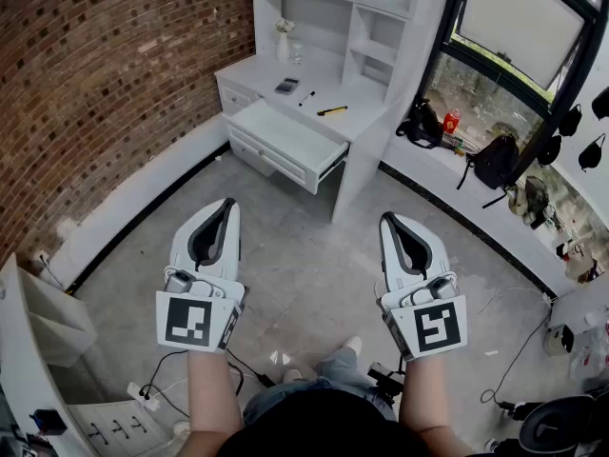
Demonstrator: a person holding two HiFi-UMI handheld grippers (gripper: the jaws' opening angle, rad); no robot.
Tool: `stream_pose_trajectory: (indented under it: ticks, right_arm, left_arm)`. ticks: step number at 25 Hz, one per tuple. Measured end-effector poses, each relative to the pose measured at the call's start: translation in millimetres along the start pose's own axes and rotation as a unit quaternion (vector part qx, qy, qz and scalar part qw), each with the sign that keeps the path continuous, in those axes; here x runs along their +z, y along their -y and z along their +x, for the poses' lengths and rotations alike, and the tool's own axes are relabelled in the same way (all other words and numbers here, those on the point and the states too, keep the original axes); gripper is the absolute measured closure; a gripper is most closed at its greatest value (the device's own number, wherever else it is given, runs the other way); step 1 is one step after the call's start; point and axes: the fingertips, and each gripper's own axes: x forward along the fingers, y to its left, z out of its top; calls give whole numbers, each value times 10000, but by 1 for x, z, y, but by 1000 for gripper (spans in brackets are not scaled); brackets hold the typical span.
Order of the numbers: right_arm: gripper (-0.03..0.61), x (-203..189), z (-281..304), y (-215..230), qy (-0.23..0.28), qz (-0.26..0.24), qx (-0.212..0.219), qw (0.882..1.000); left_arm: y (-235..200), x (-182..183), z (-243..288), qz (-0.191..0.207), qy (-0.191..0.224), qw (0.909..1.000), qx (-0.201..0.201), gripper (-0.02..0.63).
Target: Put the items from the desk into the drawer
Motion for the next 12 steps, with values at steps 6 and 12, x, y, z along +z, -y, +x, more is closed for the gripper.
stream_pose_trajectory:
  ticks: [6, 12]
  right_arm:
    - [571, -1, -7, -4, -45, 116, -47, 9999]
    - [569, 4, -16, -4, 101, 492, -249, 9984]
  left_arm:
    - [7, 0, -9, 8, -18, 10000, -46, 614]
    - [3, -7, -14, -503, -193, 9985, 30, 248]
